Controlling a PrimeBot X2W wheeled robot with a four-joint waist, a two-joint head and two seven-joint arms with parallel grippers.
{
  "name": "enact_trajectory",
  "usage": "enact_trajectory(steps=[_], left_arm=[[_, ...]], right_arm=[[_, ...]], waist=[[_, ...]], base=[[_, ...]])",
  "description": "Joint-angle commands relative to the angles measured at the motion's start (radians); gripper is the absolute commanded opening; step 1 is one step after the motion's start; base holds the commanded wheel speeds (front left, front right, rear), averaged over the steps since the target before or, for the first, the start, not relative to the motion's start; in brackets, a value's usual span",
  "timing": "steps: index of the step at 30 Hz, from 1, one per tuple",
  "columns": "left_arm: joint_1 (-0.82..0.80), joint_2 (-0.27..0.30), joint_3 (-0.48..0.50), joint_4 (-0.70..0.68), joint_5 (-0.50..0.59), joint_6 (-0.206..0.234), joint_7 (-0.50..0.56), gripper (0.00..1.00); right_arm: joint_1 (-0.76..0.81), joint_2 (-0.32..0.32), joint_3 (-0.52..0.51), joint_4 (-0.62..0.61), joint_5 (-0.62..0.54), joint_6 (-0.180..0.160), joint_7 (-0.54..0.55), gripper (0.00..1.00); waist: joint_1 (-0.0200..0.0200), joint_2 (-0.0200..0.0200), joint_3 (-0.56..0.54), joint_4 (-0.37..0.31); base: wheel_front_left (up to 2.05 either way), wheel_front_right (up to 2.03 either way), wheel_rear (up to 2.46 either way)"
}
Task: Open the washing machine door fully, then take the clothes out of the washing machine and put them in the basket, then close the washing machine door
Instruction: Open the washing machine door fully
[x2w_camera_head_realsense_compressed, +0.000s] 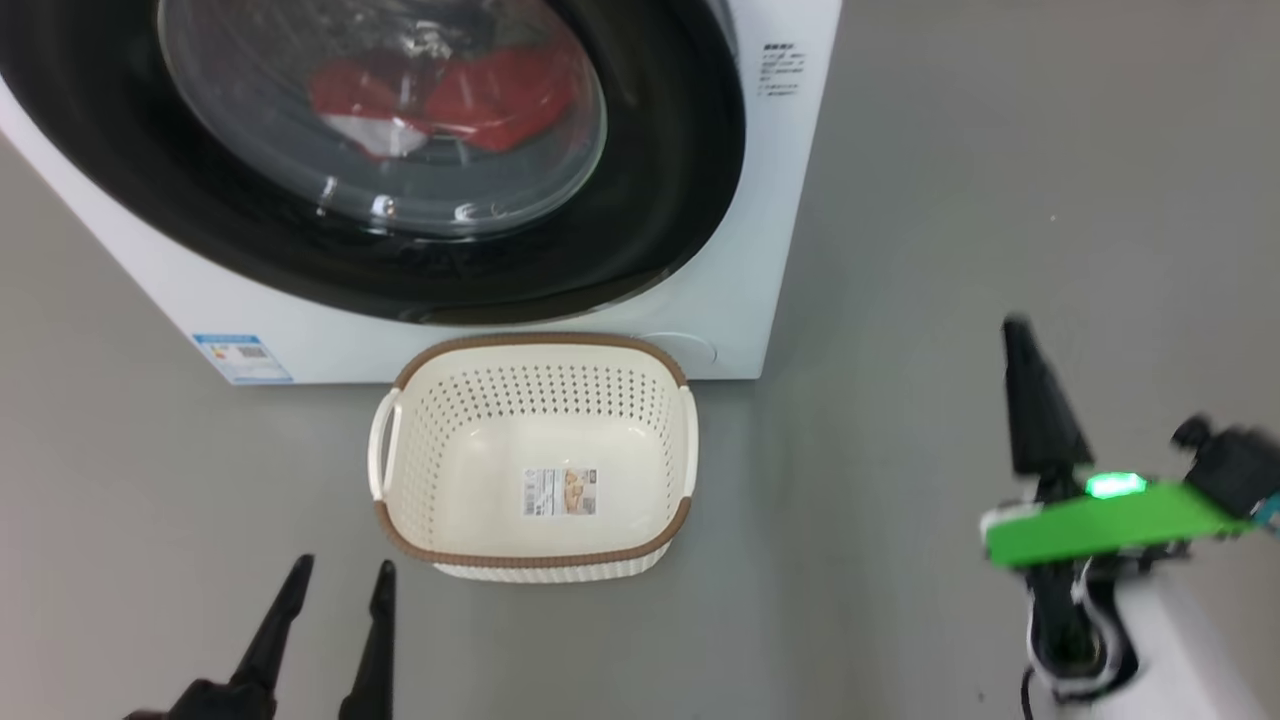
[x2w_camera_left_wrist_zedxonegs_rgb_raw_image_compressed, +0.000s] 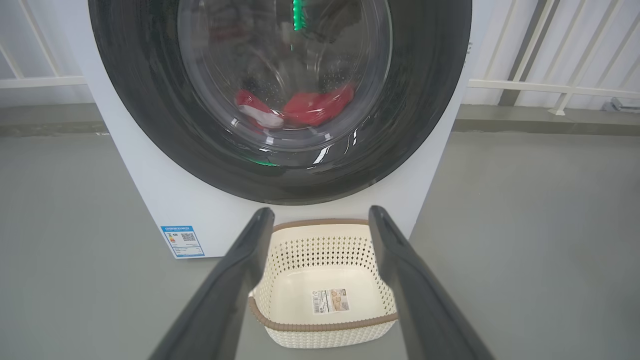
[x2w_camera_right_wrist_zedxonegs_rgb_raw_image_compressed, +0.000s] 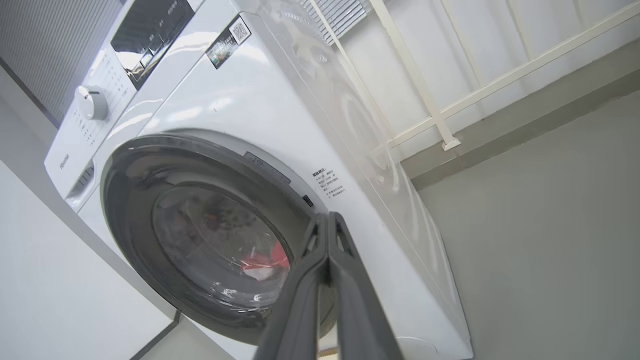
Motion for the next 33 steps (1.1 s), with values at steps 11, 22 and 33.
enact_trajectory(steps=[11, 22, 33], left_arm=[[-0.101, 0.015, -0.041, -0.022, -0.033, -0.005, -0.012, 1.00], [-0.190, 0.004, -0.085, -0.008, -0.061, -0.005, -0.012, 1.00], [-0.257, -0.005, -0.114, 0.004, -0.078, -0.005, -0.012, 1.00]], right_arm=[[-0.289, -0.009, 0.002, -0.033, 0.262, -0.001, -0.006, 0.00], [-0.526, -0.130, 0.129, 0.066, 0.578, -0.001, 0.005, 0.00], [-0.716, -0.230, 0.221, 0.149, 0.754, -0.001, 0.186, 0.00]], waist=[[0.0000, 0.0000, 0.110, 0.084], [0.0000, 0.0000, 0.222, 0.160], [0.0000, 0.0000, 0.311, 0.202]], base=[[0.00, 0.00, 0.00], [0.00, 0.00, 0.00], [0.00, 0.00, 0.00]])
